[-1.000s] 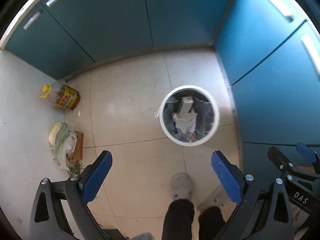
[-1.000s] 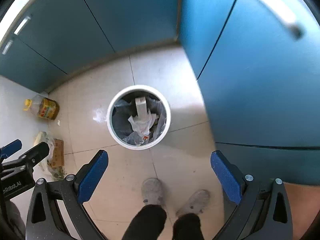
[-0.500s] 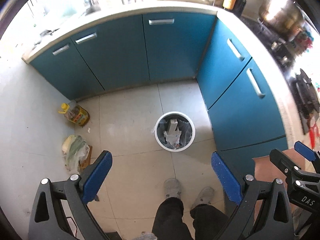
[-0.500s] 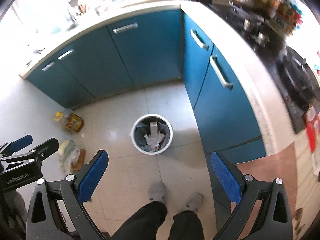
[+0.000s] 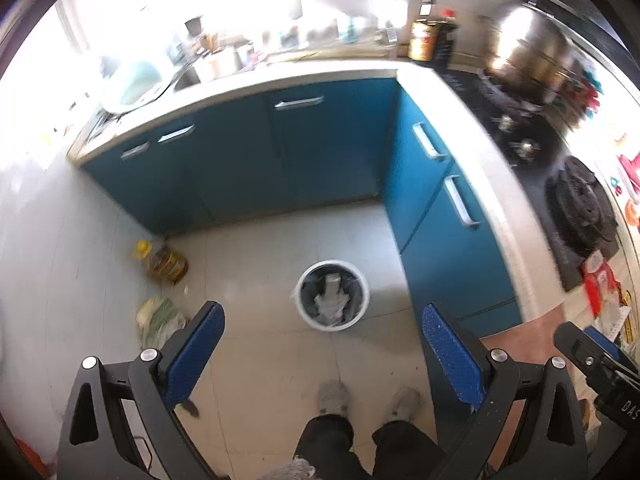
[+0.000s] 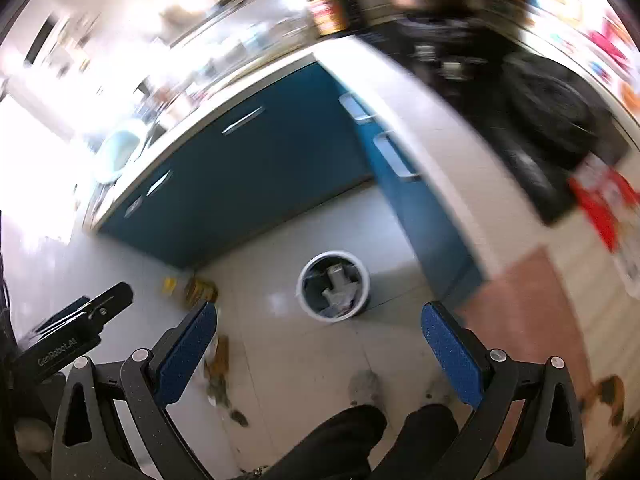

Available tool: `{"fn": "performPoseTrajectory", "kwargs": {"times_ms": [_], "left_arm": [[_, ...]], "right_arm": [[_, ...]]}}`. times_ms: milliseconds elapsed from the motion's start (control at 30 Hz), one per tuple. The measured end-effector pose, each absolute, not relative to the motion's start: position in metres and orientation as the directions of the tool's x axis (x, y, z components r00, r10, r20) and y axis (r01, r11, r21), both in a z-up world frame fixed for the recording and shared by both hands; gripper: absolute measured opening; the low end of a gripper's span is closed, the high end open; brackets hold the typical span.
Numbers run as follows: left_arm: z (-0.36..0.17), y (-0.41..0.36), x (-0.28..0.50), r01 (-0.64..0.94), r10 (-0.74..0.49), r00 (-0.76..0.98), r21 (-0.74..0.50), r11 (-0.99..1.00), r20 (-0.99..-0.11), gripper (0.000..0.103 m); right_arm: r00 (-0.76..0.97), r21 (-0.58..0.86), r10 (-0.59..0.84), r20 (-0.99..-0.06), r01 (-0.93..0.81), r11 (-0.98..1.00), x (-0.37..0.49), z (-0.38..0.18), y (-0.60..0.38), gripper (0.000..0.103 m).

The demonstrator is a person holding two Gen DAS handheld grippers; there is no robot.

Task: Collect trash
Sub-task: 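Raise both tools away from the bin, then grasp the green pepper with left tool while right tool grasps the yellow spice box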

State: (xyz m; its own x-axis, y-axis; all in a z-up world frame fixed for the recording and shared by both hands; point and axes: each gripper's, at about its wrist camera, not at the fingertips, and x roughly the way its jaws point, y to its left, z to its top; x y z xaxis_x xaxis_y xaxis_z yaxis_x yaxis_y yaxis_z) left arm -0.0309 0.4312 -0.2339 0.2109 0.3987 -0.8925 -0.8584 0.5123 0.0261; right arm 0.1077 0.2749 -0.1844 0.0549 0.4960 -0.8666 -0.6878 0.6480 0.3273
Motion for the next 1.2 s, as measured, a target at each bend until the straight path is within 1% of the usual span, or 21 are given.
{"fn": "performPoseTrajectory", "kwargs": {"times_ms": [67, 167, 233, 267, 333, 367, 400, 500, 567, 633, 700, 767, 867, 900, 1000, 1067, 1100, 1133, 1167, 1200], "left_arm": [[-0.231, 0.42, 0.002, -0.833, 0.383, 0.227, 0.025, 0.552, -0.895, 0.101], [-0.236, 0.393, 0.07, -0.772, 0.32, 0.256, 0.006, 0.635, -0.912, 0.101], [-0.245, 0.366, 0.123, -0.716, 0.268, 0.266, -0.004, 0.698, -0.926, 0.101], [-0.247, 0.358, 0.137, -0.698, 0.256, 0.266, -0.003, 0.716, -0.93, 0.101], [-0.257, 0.326, 0.183, -0.643, 0.226, 0.256, 0.009, 0.766, -0.94, 0.101], [-0.261, 0.308, 0.206, -0.611, 0.221, 0.254, 0.02, 0.791, -0.942, 0.101], [-0.266, 0.293, 0.224, -0.584, 0.225, 0.25, 0.038, 0.811, -0.942, 0.101], [-0.287, 0.247, 0.281, -0.495, 0.249, 0.227, 0.108, 0.862, -0.942, 0.101], [-0.299, 0.226, 0.314, -0.452, 0.269, 0.206, 0.152, 0.879, -0.941, 0.101], [-0.309, 0.21, 0.34, -0.425, 0.269, 0.184, 0.17, 0.889, -0.945, 0.101], [-0.316, 0.196, 0.365, -0.408, 0.27, 0.168, 0.182, 0.895, -0.948, 0.101], [-0.32, 0.186, 0.388, -0.4, 0.276, 0.159, 0.194, 0.896, -0.948, 0.101], [-0.324, 0.173, 0.418, -0.396, 0.305, 0.148, 0.226, 0.89, -0.941, 0.101], [-0.326, 0.17, 0.426, -0.397, 0.311, 0.144, 0.233, 0.888, -0.94, 0.101], [-0.332, 0.162, 0.45, -0.404, 0.318, 0.126, 0.244, 0.881, -0.94, 0.101], [-0.337, 0.158, 0.461, -0.409, 0.313, 0.118, 0.241, 0.88, -0.942, 0.101], [-0.338, 0.155, 0.467, -0.411, 0.312, 0.115, 0.24, 0.879, -0.943, 0.101], [-0.339, 0.154, 0.47, -0.413, 0.31, 0.113, 0.239, 0.879, -0.944, 0.101], [-0.34, 0.154, 0.474, -0.417, 0.303, 0.113, 0.231, 0.879, -0.946, 0.101], [-0.34, 0.153, 0.476, -0.42, 0.297, 0.112, 0.225, 0.879, -0.948, 0.101]], "right_arm": [[0.096, 0.328, 0.498, -0.862, -0.642, 0.693, 0.136, -0.179, 0.248, 0.103], [0.174, 0.32, 0.474, -0.863, -0.538, 0.78, 0.191, -0.175, 0.191, 0.103], [0.227, 0.303, 0.433, -0.872, -0.444, 0.843, 0.231, -0.179, 0.142, 0.103], [0.251, 0.289, 0.406, -0.879, -0.398, 0.871, 0.25, -0.181, 0.119, 0.103], [0.297, 0.261, 0.335, -0.894, -0.263, 0.929, 0.296, -0.19, 0.059, 0.103], [0.312, 0.252, 0.312, -0.897, -0.216, 0.943, 0.309, -0.194, 0.038, 0.103], [0.339, 0.229, 0.261, -0.904, -0.133, 0.964, 0.332, -0.203, 0.003, 0.103], [0.356, 0.19, 0.165, -0.92, 0.036, 0.981, 0.384, -0.232, -0.069, 0.103], [0.338, 0.19, 0.135, -0.932, 0.137, 0.972, 0.418, -0.258, -0.113, 0.101], [0.344, 0.192, 0.121, -0.931, 0.18, 0.965, 0.443, -0.272, -0.141, 0.099], [0.357, 0.163, 0.097, -0.929, 0.16, 0.973, 0.465, -0.277, -0.153, 0.099], [0.351, 0.123, 0.094, -0.932, 0.061, 0.99, 0.491, -0.281, -0.15, 0.099], [0.318, -0.034, 0.026, -0.948, -0.182, 0.983, 0.527, -0.291, -0.12, 0.099], [0.307, -0.115, -0.024, -0.951, -0.282, 0.952, 0.539, -0.299, -0.106, 0.099], [0.299, -0.253, -0.113, -0.947, -0.482, 0.839, 0.556, -0.319, -0.076, 0.099], [0.275, -0.282, -0.146, -0.95, -0.564, 0.776, 0.563, -0.333, -0.064, 0.099], [0.271, -0.273, -0.133, -0.953, -0.586, 0.763, 0.569, -0.335, -0.061, 0.099], [0.256, -0.253, -0.12, -0.959, -0.585, 0.77, 0.575, -0.335, -0.061, 0.092], [0.223, -0.216, -0.102, -0.969, -0.579, 0.786, 0.582, -0.336, -0.062, 0.088], [0.199, -0.175, -0.073, -0.977, -0.562, 0.808, 0.588, -0.336, -0.064, 0.087]]}}
